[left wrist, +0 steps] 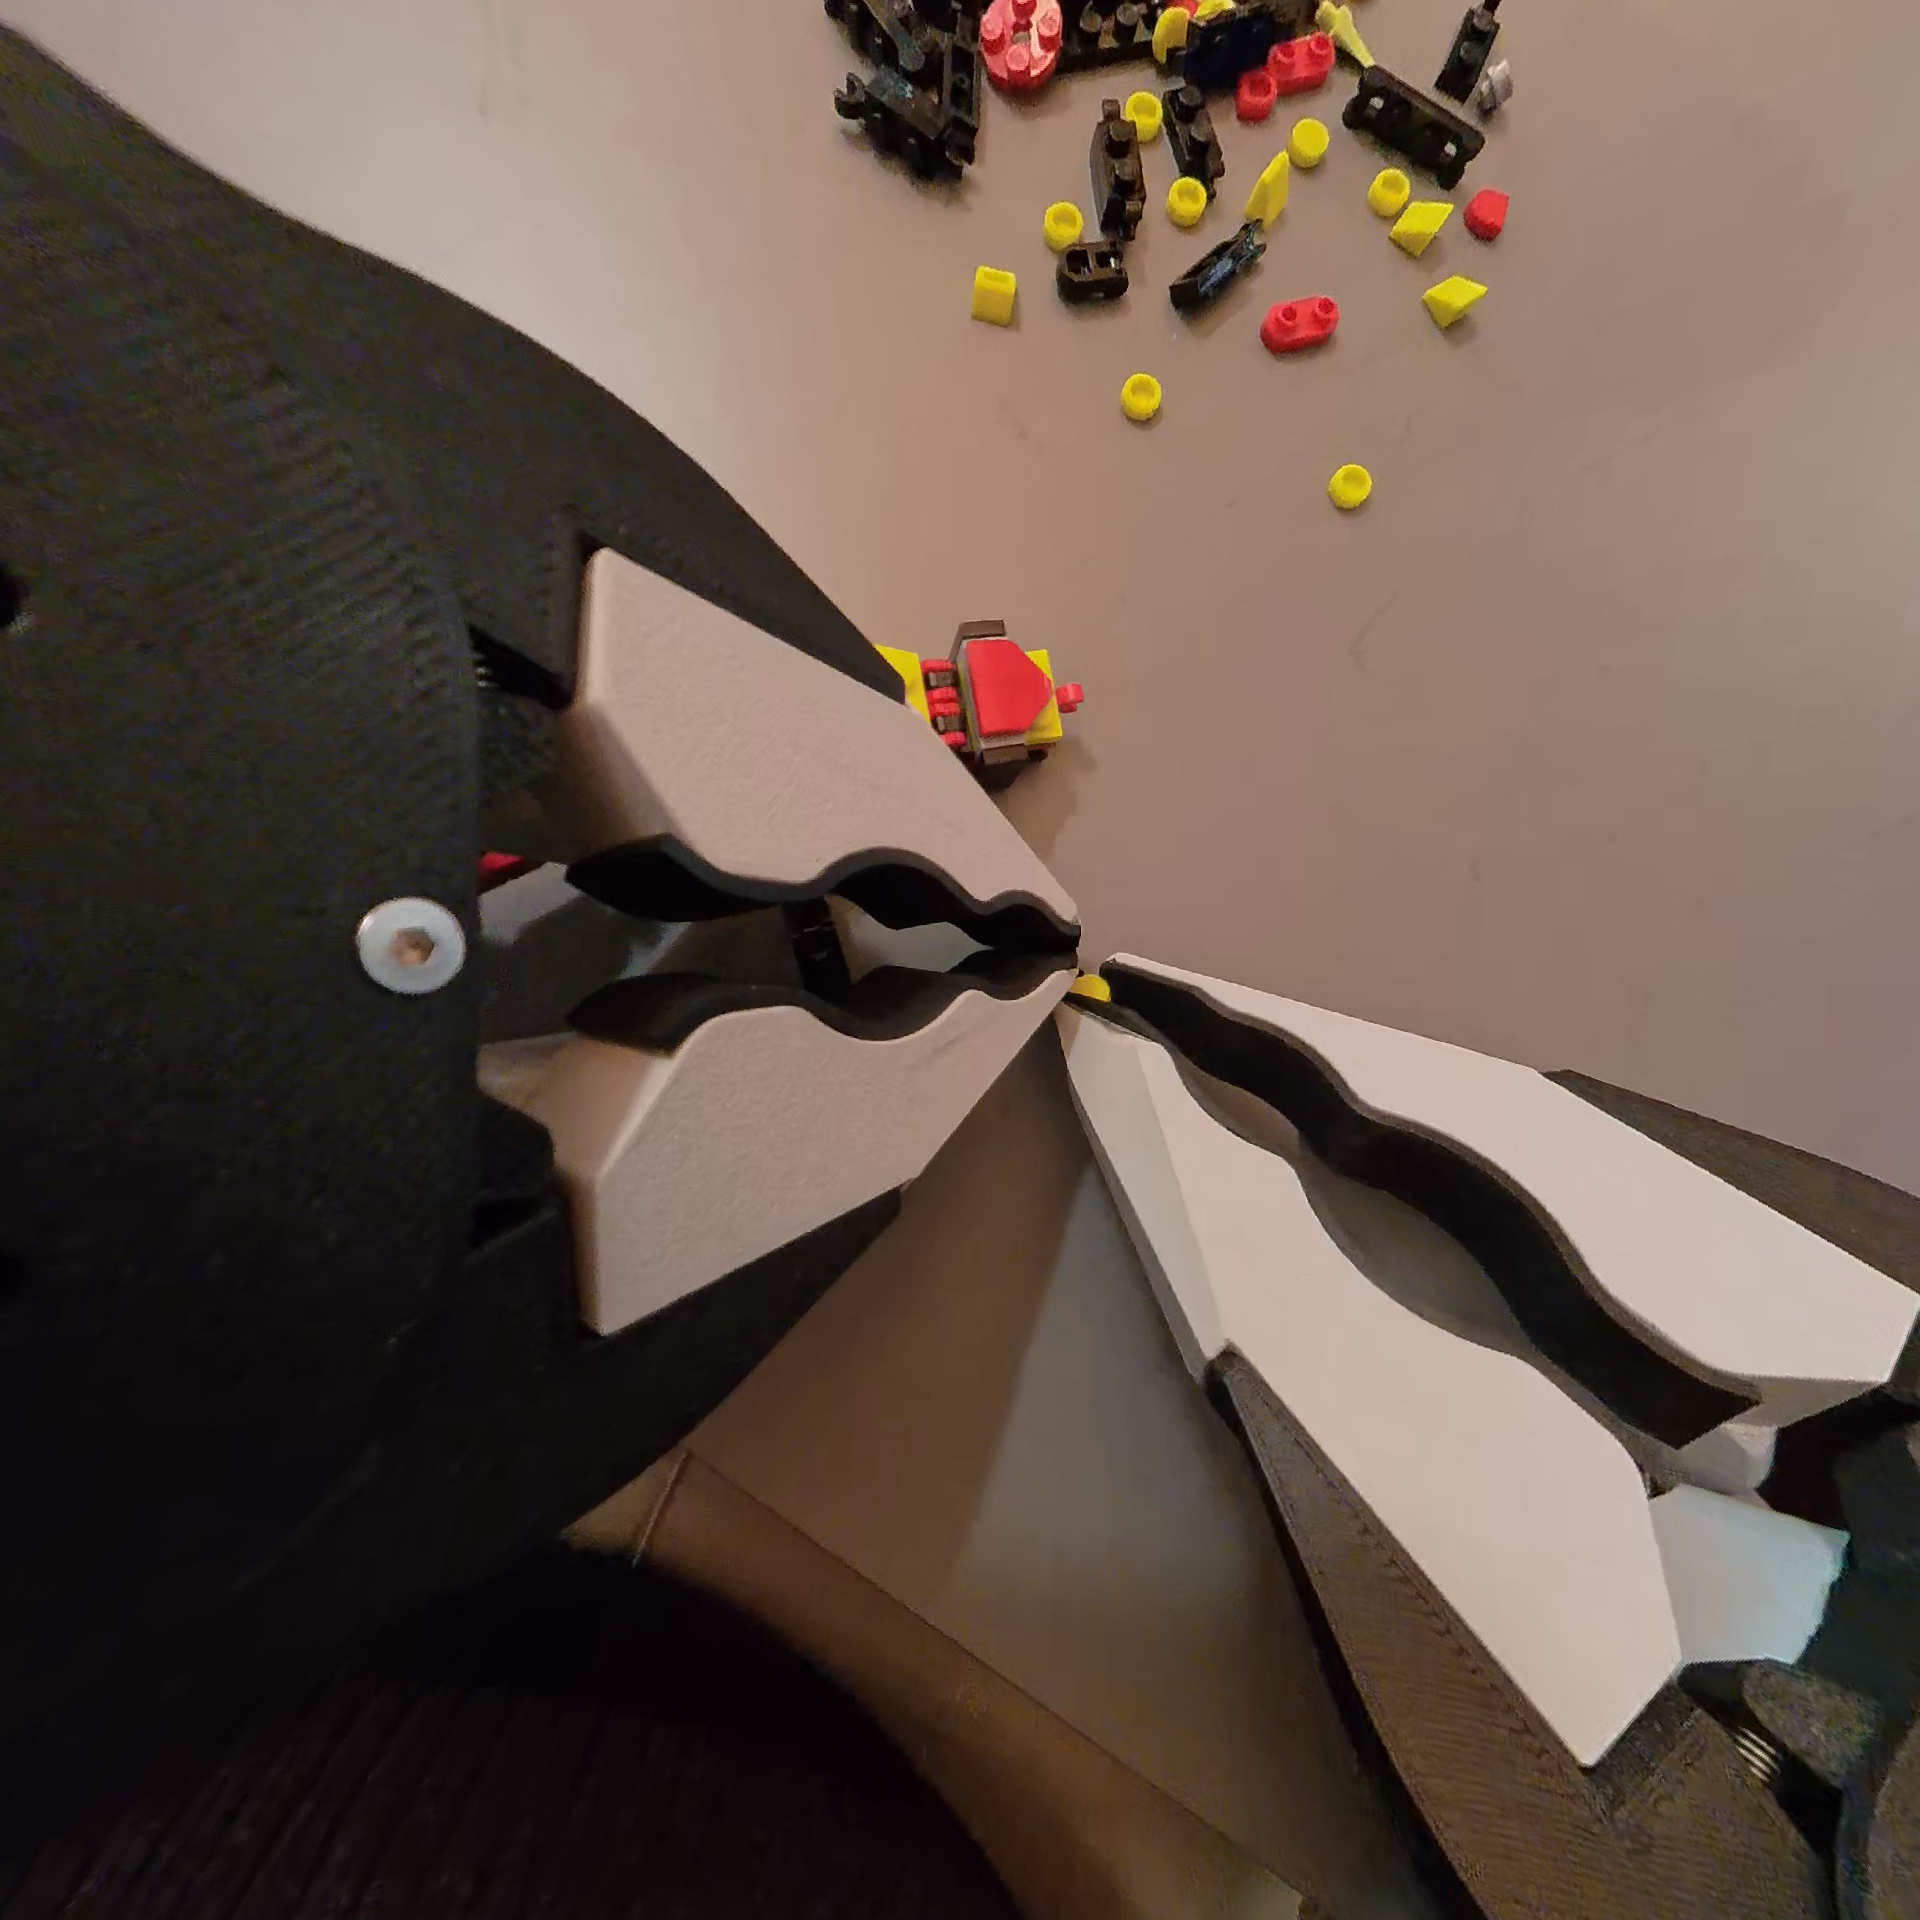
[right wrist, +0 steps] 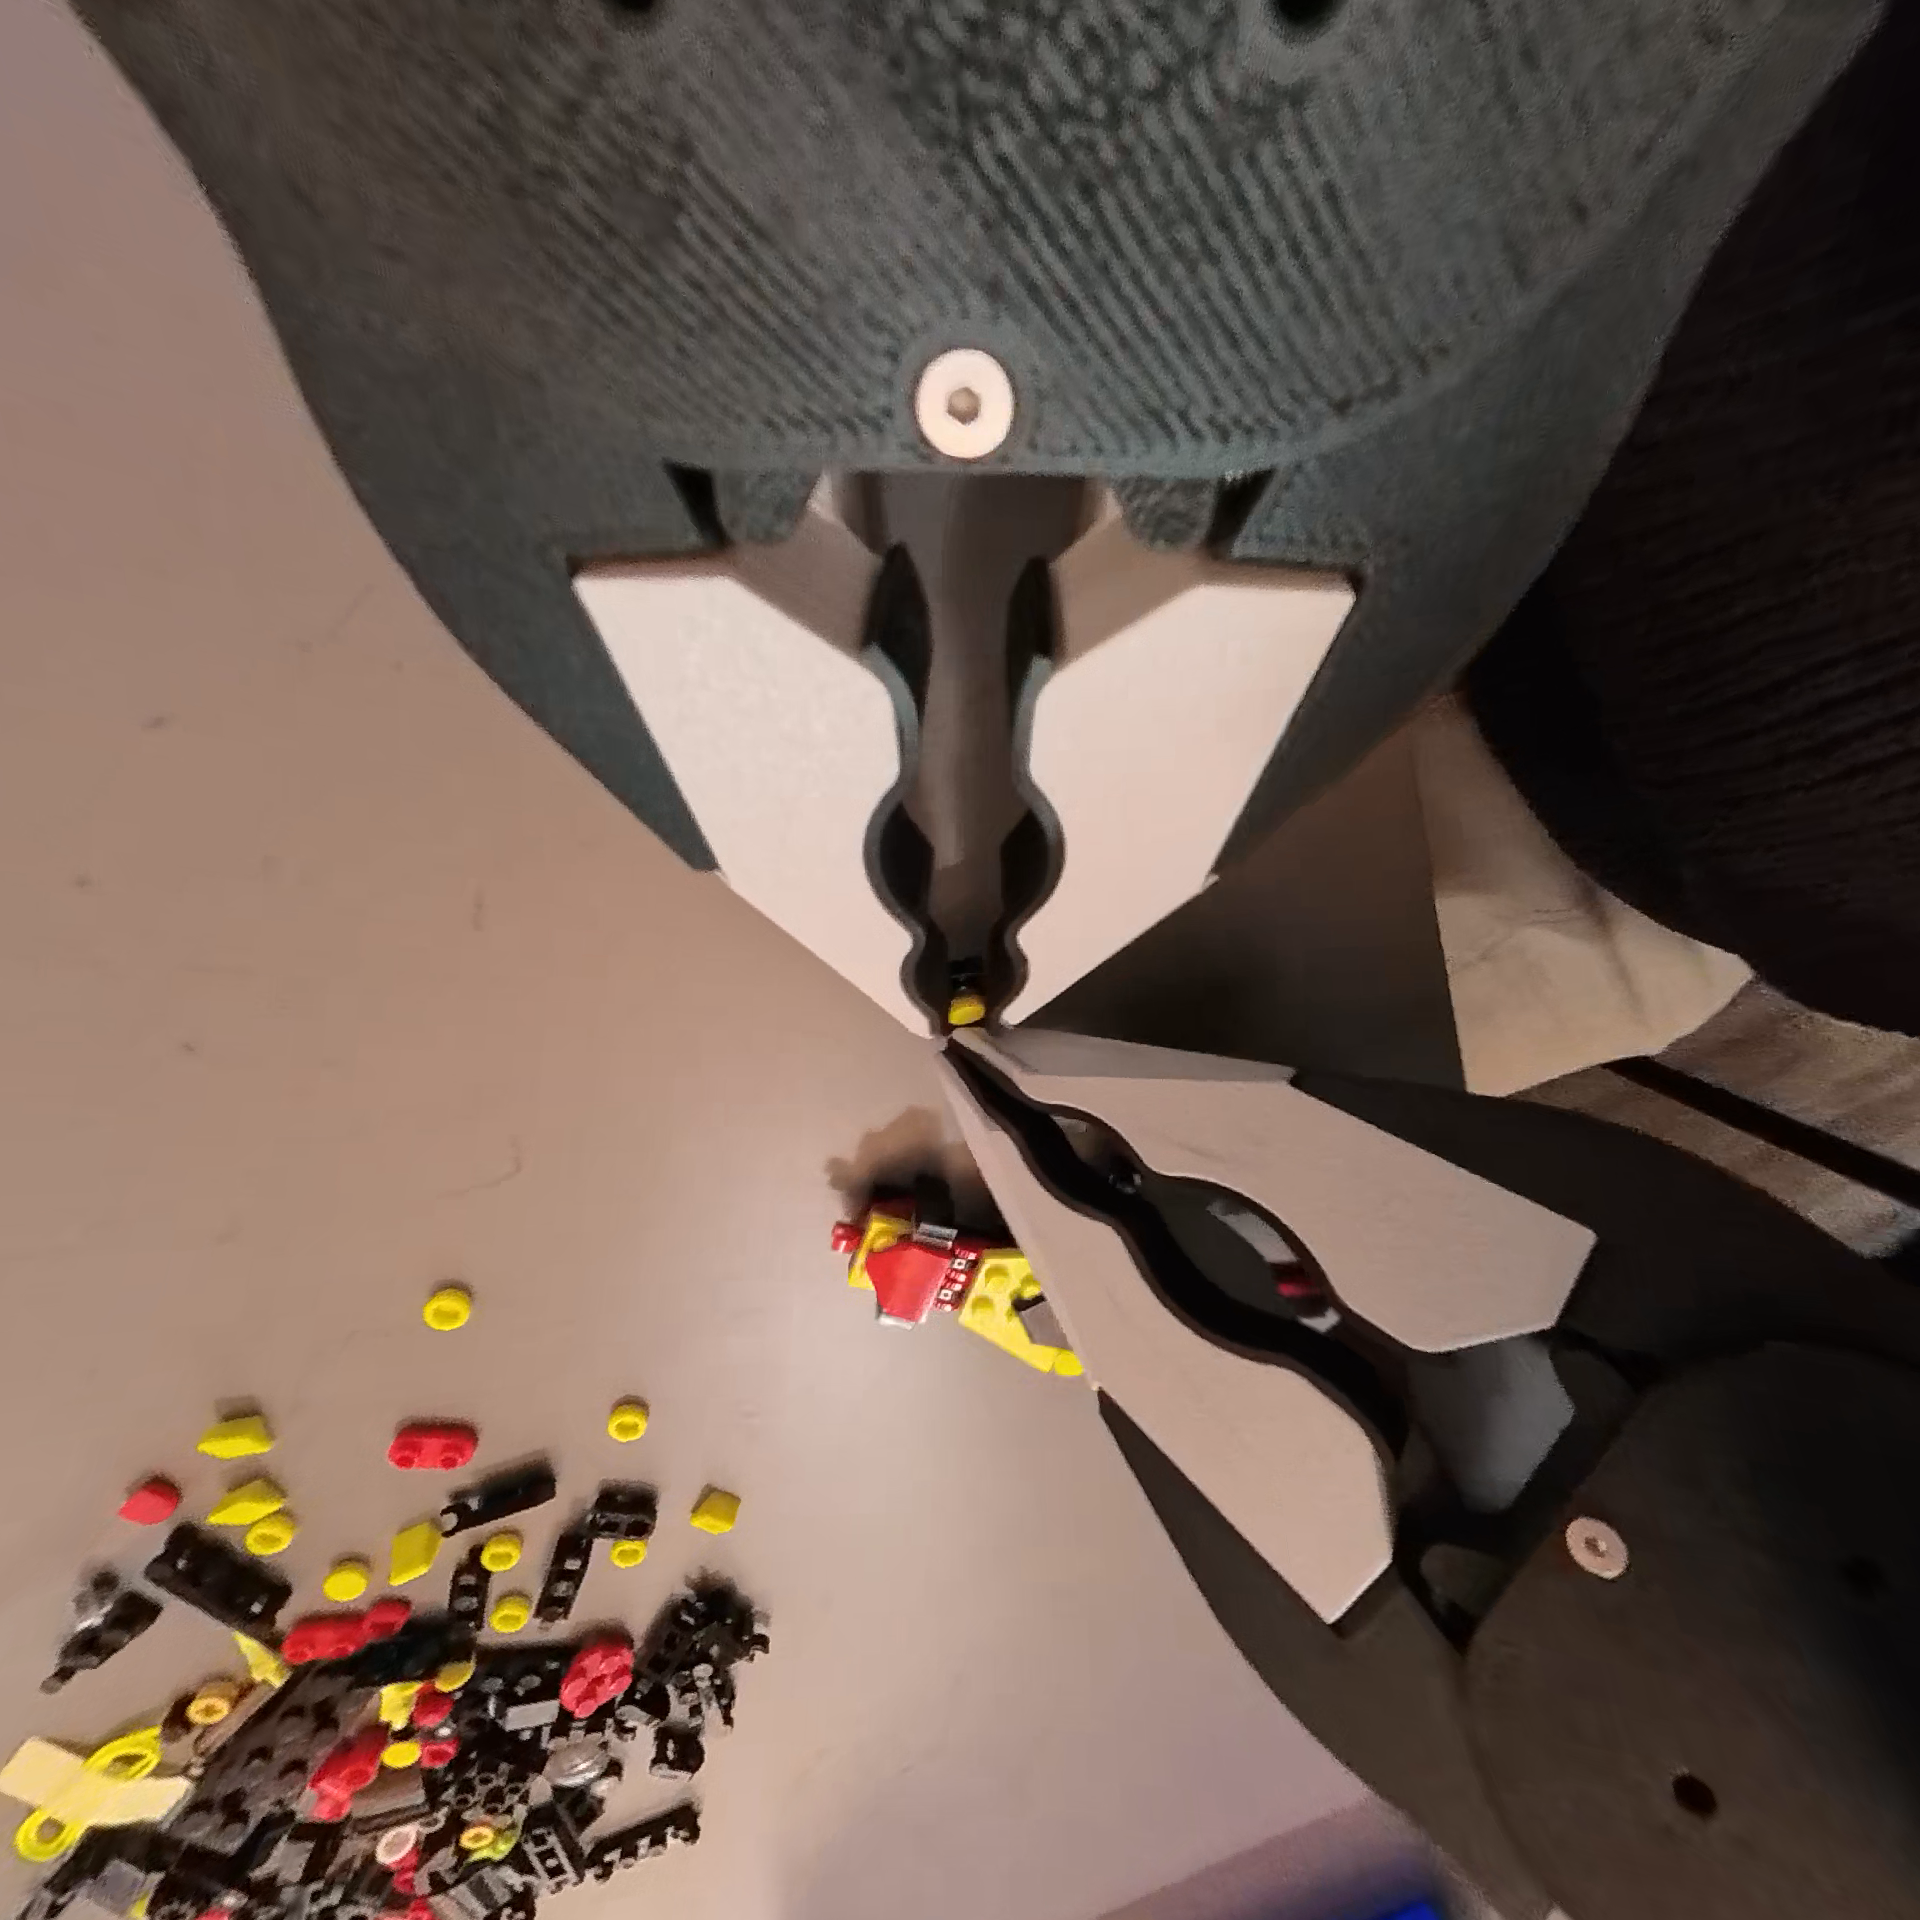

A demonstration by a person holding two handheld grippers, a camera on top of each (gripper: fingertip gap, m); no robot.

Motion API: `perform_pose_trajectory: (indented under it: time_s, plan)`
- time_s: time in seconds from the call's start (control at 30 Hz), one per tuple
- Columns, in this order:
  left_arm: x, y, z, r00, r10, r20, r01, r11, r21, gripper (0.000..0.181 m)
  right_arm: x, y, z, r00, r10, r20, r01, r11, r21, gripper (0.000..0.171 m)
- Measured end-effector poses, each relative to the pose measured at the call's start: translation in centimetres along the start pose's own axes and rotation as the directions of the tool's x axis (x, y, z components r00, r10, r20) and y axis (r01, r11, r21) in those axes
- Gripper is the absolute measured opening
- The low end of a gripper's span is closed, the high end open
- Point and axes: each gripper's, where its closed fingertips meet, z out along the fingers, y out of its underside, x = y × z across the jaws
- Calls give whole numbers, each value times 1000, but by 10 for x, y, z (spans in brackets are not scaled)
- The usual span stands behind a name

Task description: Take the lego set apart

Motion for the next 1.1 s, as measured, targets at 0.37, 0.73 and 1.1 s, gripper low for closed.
perform_pose_trajectory:
  time_s: [0.37, 0.73, 1.1]
  plan:
    - [39, -3, 4, 991, 18, -129, -19, 1000, -2, 3, 20, -25, -6, 946, 318, 69, -325, 934, 147, 6]
    - [14, -31, -30, 982, -134, -135, 158, 970, 187, 0, 19, -23, -19, 953, 280, 112, -295, 944, 151, 6]
    - [-23, -27, -49, 995, -96, -3, 92, 951, 295, 31, 24, -30, -30, 908, 348, 231, -399, 888, 229, 6]
